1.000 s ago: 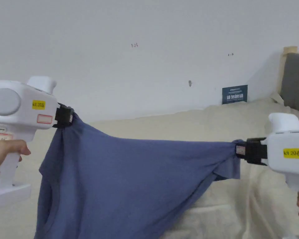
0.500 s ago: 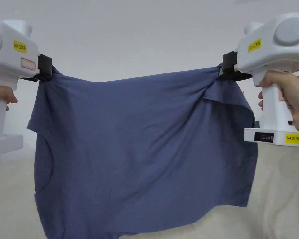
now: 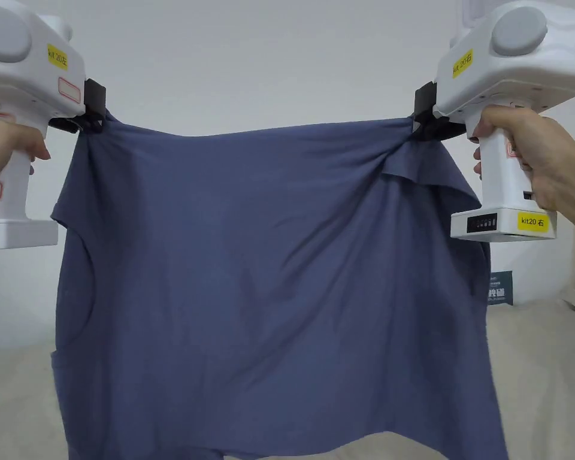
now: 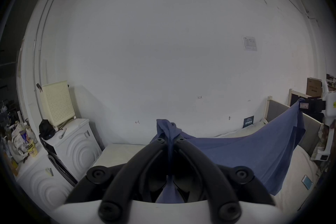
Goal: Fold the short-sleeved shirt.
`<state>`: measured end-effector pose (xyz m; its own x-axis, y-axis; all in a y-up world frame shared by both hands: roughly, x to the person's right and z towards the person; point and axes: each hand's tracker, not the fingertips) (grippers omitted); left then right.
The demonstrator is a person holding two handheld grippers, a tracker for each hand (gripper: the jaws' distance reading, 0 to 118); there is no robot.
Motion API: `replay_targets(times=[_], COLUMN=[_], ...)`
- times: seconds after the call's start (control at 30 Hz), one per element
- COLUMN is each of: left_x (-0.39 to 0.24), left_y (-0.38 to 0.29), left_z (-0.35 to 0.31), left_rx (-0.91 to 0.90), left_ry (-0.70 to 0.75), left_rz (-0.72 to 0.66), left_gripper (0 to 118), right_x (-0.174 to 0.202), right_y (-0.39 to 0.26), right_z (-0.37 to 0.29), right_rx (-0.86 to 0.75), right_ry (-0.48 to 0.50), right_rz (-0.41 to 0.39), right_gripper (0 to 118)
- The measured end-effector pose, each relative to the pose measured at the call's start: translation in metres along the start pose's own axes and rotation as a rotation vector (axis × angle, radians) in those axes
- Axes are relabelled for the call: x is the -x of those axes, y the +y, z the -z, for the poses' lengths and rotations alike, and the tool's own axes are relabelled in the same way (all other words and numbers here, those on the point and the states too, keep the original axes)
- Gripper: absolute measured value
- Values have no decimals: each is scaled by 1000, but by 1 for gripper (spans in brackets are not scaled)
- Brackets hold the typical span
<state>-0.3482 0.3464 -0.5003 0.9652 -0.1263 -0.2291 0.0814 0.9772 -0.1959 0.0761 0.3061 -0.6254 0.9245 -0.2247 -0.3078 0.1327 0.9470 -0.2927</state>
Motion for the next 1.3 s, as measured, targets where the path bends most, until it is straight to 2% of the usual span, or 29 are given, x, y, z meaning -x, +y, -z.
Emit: replay_targets(times=[0.07,0.17,0.2,0.3,0.37,0.5,0.53,0.6,0.67,0.77,0.9,0.93,1.03,1.07,1.13,1.17,1.2,1.27,1.3], left_x=[5,9,9,11,29,23,20,21,22,24,17,19,24,24,21,19,18,14,15], left_y=[8,15,15,13,14,1,-5,-23,-40,-73,-137,-157,-225,-240,-291,-309,-328,-366,-383], left_z=[23,43,43,57,90,96,97,92,97,97,84,77,35,26,-14,-30,-44,-75,-94], left_rx=[1,25,-39,-41,-21,-3,1,-6,24,59,149,172,211,215,278,233,296,390,370], left_ry=[3,-6,-15,-15,-3,11,46,25,19,15,22,11,-17,-27,48,67,46,13,9], left_rz=[11,-47,-73,-61,-58,26,21,21,6,16,32,32,-31,-31,-63,-87,-85,-102,-97], left_gripper=[4,4,4,4,4,4,4,4,4,4,4,4,4,4,4,4,4,4,4], right_x=[-3,-5,-6,3,4,7,5,6,9,9,-1,-9,-13,-19,-30,-33,-34,-36,-35], right_y=[7,15,15,8,3,-6,-10,-18,-31,-64,-135,-151,-219,-238,-289,-312,-335,-377,-397], right_z=[16,35,40,38,42,45,48,50,54,52,46,53,35,30,1,-11,-25,-53,-69], right_rx=[6,-2,-5,-2,-1,5,5,29,68,90,179,210,277,288,340,348,386,416,435], right_ry=[-6,-20,-16,-17,-18,-19,-22,0,-23,-26,19,38,-16,5,79,98,80,91,79], right_rz=[2,2,2,-10,-18,-1,4,18,-7,-32,50,34,-11,1,121,168,199,207,187], right_gripper=[2,2,2,2,2,2,2,2,2,2,2,2,2,2,2,2,2,2,2])
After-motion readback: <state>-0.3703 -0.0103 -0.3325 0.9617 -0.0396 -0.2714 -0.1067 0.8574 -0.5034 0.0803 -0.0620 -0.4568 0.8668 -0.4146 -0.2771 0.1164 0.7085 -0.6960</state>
